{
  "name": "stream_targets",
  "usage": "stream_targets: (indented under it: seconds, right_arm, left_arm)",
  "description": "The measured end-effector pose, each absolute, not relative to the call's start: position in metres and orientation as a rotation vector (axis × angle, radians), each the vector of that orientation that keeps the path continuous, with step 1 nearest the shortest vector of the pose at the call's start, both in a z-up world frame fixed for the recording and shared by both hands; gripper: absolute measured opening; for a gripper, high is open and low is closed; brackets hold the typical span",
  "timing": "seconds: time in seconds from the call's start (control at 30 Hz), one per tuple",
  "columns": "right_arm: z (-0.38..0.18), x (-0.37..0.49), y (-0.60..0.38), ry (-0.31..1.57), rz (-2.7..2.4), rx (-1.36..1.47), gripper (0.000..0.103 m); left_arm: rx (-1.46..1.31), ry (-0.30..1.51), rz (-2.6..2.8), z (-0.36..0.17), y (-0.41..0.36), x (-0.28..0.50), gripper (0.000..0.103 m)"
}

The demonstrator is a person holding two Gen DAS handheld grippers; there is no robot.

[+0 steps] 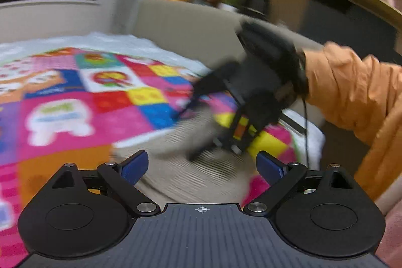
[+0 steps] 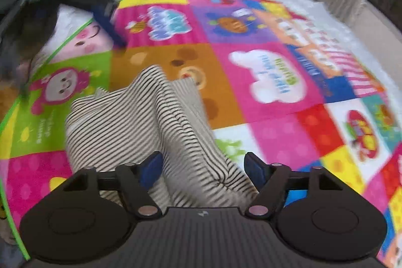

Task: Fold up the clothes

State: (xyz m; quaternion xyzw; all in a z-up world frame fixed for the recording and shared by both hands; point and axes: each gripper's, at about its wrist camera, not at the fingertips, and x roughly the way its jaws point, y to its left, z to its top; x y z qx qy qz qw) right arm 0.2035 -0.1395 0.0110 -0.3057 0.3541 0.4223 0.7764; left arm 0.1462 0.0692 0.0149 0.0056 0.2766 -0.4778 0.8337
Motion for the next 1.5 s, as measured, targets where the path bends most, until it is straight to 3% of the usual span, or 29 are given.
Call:
stream_targets:
  seconds: [0.17, 0.4, 0.57, 0.67, 0.83, 1.0, 1.23, 1.5]
  right_arm:
    - [0.012, 0.203, -0.172, 0.724, 0.670, -0.623, 0.083]
    - [-0.049, 0.201, -0.200, 0.723, 0.404, -0.510, 0.084]
    - [-0.030, 0.186, -0.211, 0.668, 0.372, -0.377, 0.085]
    - [-0.006, 0.175, -0.215, 0.614, 0.408, -0.230, 0.103]
    - [0.006, 0.181, -0.213, 0.641, 0.497, 0.142, 0.103]
    - [-0.047, 0.212, -0.190, 0.828, 0.292, 0.071, 0.103]
    - [-0.068, 0.218, -0.220, 0.894, 0.350, 0.369, 0.103]
    - [-0.074, 0.219, -0.218, 0.893, 0.342, 0.392, 0.103]
  left_arm:
    - [0.039, 0.656, -0.918, -0.017, 0.031, 0.169, 0.096]
    - [0.066, 0.699, -0.794, -0.035, 0.015, 0.185, 0.096]
    - [0.107, 0.708, -0.792, -0.035, 0.011, 0.185, 0.098]
    - [0.102, 0.710, -0.793, -0.035, 0.012, 0.184, 0.098]
    - [0.105, 0.712, -0.799, -0.036, 0.013, 0.184, 0.098]
    - [0.096, 0.716, -0.810, -0.039, 0.015, 0.186, 0.099]
    - [0.115, 0.710, -0.837, -0.044, 0.012, 0.188, 0.103]
    - [0.105, 0.717, -0.875, -0.048, 0.016, 0.197, 0.103]
